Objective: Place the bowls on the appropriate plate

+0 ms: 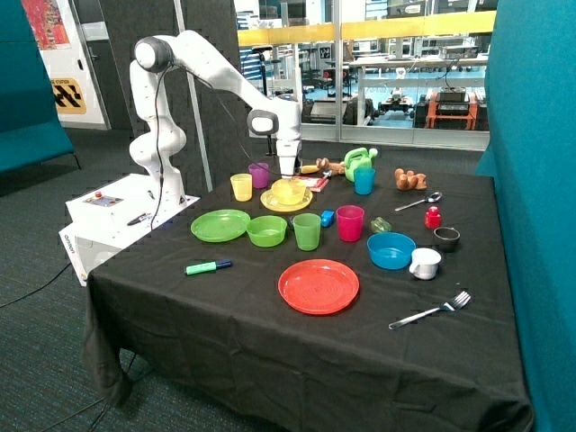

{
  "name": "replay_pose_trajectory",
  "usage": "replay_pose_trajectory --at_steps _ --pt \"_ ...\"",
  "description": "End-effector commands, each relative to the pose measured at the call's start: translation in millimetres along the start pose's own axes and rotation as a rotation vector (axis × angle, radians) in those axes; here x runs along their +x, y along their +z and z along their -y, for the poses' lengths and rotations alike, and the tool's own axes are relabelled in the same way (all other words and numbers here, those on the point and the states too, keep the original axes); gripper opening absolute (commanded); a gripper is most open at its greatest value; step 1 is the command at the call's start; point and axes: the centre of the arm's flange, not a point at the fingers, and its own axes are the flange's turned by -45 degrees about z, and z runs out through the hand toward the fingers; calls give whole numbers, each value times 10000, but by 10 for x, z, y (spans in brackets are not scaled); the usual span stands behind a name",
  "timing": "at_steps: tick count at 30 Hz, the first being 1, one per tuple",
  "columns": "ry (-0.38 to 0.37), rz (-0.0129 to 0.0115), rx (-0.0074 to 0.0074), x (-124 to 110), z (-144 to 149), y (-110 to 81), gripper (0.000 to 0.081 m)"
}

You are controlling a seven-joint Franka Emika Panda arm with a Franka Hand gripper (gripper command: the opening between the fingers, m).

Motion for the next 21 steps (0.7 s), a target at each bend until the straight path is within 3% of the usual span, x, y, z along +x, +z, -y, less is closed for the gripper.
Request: replay_pose_trajectory --at_steps 1,9,21 --pt "-227 9 37 -26 58 -59 408" --pt "-252 9 37 -59 35 -68 495" --pt "-107 10 37 -139 -40 -110 542"
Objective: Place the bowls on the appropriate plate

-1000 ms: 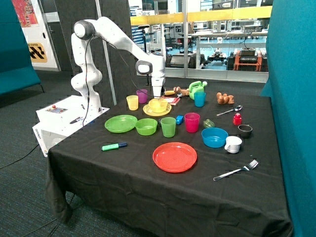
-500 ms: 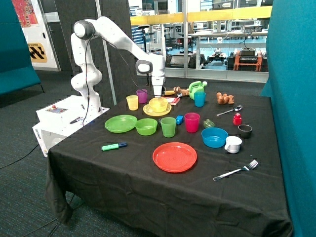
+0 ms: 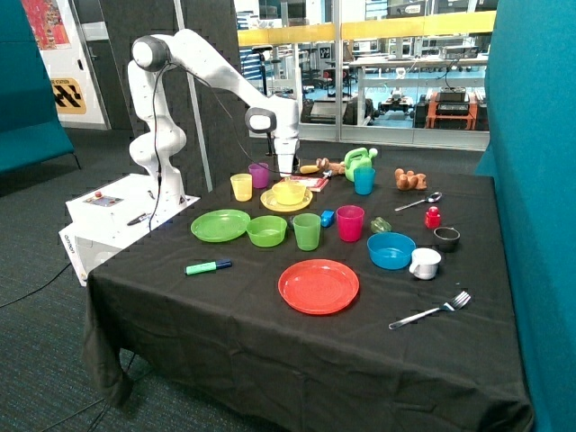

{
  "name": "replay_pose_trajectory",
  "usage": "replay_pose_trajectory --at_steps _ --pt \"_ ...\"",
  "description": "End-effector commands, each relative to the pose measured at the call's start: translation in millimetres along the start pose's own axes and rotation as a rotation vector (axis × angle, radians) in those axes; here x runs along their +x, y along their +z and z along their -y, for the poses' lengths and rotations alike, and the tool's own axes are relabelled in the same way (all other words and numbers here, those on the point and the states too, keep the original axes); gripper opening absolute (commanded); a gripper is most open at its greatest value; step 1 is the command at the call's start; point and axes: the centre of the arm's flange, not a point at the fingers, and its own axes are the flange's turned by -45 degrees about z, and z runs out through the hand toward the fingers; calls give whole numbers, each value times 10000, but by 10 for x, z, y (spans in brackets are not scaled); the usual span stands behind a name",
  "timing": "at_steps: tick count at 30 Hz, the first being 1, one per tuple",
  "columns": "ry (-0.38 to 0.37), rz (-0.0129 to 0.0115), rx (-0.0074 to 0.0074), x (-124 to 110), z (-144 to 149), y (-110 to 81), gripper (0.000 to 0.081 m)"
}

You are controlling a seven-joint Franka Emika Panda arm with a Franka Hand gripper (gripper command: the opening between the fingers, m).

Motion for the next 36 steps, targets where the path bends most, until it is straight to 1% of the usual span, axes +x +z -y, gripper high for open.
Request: replay_pose_trajectory --at_steps 1,4,10,14,17,22,25,27,29,32,36 --pt "71 -11 54 -57 -53 -56 546" --pt "53 -11 54 -49 -63 -82 545" --pt "117 -10 54 7 -125 -233 540" --pt "303 -10 54 77 -222 -390 507" --pt "551 -9 55 126 -330 -458 471" --pt "738 -9 55 153 -430 -488 434" --pt "1164 -8 55 147 -549 -484 412" --pt "1290 -7 55 138 -621 -479 406" --pt "1855 -6 55 124 -710 -478 400" --pt "1934 -5 55 117 -814 -479 389" --pt "2252 -5 55 114 -906 -476 382"
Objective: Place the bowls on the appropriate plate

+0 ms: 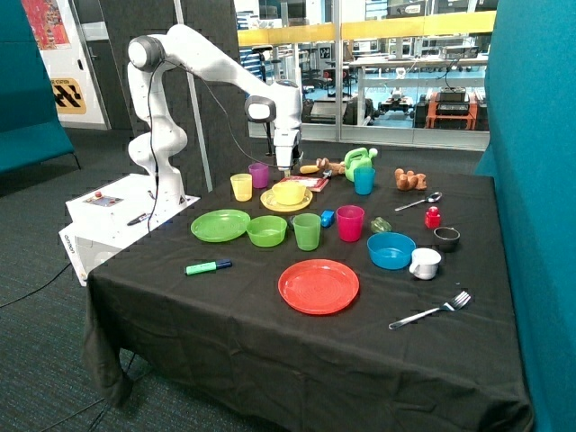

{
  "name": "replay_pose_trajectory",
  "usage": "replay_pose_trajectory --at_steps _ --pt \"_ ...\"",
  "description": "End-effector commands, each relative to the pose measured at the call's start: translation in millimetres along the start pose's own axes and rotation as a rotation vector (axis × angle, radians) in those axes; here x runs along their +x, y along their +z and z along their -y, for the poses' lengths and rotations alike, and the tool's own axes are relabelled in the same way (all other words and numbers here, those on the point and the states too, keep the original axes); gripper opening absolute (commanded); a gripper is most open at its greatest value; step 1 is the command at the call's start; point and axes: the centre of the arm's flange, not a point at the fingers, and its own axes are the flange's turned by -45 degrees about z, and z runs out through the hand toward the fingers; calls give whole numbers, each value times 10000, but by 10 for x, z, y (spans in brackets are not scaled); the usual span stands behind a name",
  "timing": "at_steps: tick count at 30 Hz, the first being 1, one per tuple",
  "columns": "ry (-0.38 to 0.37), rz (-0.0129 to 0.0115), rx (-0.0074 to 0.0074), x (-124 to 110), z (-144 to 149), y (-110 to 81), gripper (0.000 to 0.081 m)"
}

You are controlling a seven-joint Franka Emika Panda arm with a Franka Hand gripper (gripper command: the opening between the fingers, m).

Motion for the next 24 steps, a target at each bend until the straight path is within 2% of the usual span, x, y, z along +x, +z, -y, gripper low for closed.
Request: replay_pose_trajectory --at_steps 1,10,24 --pt "872 41 -50 46 -293 -17 381" --pt "1401 40 -51 83 -560 -18 381" --pt "1803 39 -52 -23 -948 -100 379"
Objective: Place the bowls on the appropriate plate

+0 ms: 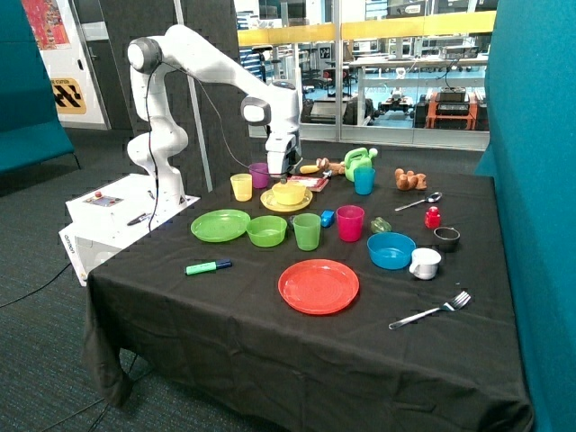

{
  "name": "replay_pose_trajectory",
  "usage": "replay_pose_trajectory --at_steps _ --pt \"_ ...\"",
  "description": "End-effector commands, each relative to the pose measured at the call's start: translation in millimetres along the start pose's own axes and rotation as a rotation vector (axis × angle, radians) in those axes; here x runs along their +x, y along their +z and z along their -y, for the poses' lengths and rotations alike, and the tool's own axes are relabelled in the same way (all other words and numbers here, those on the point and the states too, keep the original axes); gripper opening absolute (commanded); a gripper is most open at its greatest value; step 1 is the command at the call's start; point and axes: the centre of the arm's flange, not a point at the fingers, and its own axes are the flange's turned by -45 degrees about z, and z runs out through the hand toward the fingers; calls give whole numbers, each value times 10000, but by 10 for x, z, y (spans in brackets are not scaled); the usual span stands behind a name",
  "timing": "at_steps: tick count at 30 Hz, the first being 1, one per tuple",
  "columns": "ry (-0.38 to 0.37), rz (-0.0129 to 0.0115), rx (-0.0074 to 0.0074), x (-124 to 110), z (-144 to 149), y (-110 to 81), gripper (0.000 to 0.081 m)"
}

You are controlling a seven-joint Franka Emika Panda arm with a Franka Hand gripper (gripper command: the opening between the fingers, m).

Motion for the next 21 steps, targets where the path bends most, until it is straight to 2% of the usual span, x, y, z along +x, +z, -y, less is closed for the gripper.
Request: replay_pose_trajectory --at_steps 1,10,21 --pt "296 5 21 -18 -255 -38 379" --pt "756 5 21 -57 -549 -45 371" --pt "1347 6 21 -137 -934 35 362"
